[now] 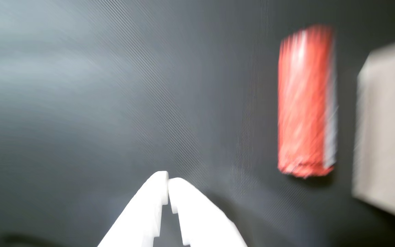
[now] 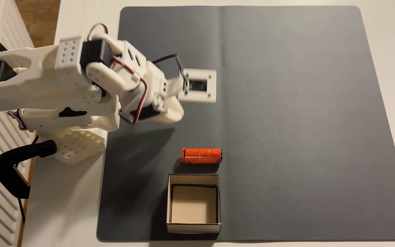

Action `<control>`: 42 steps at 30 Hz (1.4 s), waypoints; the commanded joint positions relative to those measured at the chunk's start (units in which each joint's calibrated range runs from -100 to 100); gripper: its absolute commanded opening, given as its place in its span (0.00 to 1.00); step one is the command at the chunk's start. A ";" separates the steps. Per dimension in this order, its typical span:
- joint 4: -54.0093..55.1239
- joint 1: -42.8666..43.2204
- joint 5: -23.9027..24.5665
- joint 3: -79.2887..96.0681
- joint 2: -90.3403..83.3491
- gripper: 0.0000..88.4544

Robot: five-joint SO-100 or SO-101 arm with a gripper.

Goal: Pick the red object and place it in the box

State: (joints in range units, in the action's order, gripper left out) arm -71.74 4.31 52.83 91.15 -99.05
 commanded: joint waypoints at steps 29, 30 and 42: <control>6.97 -12.25 -2.51 -9.02 9.09 0.09; 7.67 -12.32 -2.66 -10.74 11.81 0.10; 24.62 -15.44 -6.42 -20.08 42.50 0.16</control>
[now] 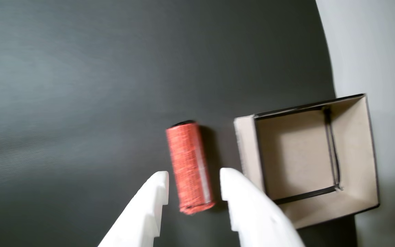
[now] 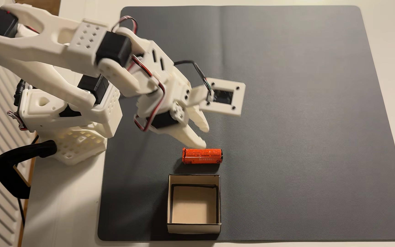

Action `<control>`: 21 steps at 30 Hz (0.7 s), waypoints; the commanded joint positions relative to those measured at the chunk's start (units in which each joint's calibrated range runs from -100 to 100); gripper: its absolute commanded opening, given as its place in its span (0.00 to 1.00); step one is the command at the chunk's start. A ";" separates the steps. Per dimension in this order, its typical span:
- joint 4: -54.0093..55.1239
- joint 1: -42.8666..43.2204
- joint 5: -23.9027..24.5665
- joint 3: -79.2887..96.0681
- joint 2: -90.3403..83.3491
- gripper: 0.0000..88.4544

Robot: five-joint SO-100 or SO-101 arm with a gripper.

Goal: Pick the red object and place it in the box

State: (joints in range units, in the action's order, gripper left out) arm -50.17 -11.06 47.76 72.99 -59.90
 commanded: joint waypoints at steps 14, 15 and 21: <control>13.90 0.59 -1.76 8.87 4.79 0.16; 14.60 0.59 -1.76 9.50 4.79 0.16; 17.48 0.59 -1.76 12.31 4.88 0.19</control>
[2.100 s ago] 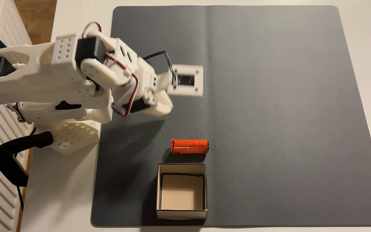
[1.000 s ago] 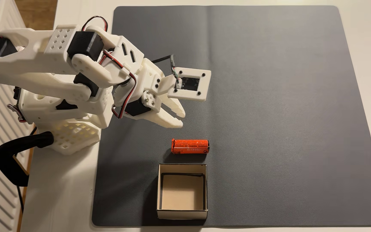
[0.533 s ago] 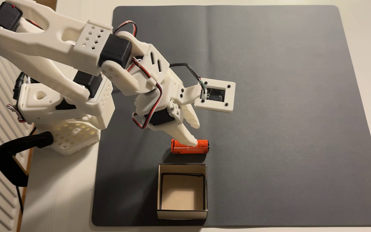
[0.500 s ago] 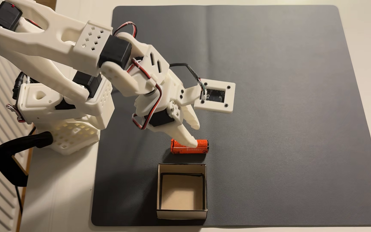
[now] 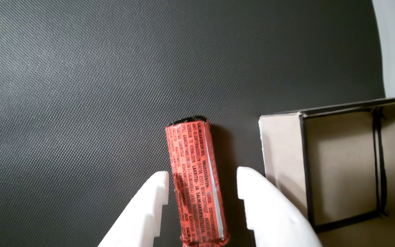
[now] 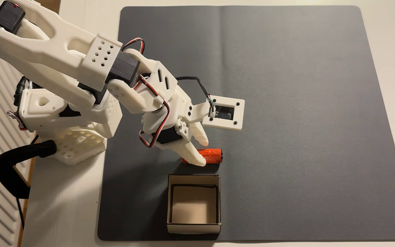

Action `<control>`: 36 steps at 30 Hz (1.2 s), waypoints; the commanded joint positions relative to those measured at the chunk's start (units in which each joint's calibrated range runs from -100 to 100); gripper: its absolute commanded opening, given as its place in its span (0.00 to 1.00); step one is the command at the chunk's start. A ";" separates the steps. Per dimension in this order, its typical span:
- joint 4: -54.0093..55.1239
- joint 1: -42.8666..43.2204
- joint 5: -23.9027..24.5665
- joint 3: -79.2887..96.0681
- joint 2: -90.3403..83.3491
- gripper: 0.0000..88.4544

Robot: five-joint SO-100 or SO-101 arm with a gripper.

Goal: Pick the red object and place it in the box

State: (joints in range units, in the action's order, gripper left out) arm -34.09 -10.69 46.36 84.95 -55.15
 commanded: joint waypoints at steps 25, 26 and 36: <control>5.50 -0.22 -0.41 5.35 0.14 0.05; 5.50 -0.30 -0.41 5.35 0.14 0.03; -0.44 0.30 -0.46 -2.81 -0.63 0.01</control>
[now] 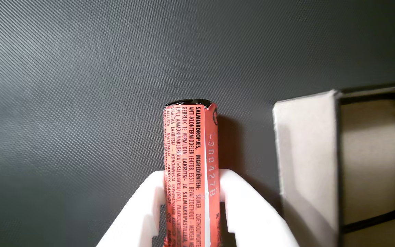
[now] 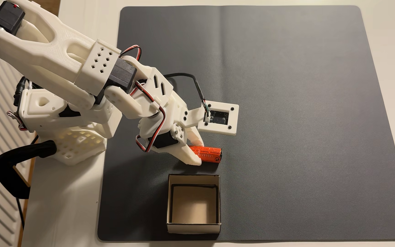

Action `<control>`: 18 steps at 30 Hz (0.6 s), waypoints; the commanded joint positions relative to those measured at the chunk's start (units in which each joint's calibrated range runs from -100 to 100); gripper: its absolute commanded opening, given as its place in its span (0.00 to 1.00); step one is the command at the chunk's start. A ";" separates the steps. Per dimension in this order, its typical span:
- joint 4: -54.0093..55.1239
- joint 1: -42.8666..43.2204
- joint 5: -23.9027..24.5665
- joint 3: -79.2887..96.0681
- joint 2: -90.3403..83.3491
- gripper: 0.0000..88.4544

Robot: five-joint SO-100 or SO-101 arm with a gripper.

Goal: Pick the red object and place it in the box

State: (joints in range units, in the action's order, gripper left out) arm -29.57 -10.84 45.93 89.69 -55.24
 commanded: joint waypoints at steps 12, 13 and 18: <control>-23.32 -4.90 -2.84 -32.77 -0.54 0.01; -23.23 -6.53 -4.04 -32.86 -0.54 0.01; -21.92 -14.48 -7.74 -30.32 -0.54 0.01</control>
State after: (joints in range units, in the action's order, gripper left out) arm -52.52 -21.46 39.99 60.04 -55.15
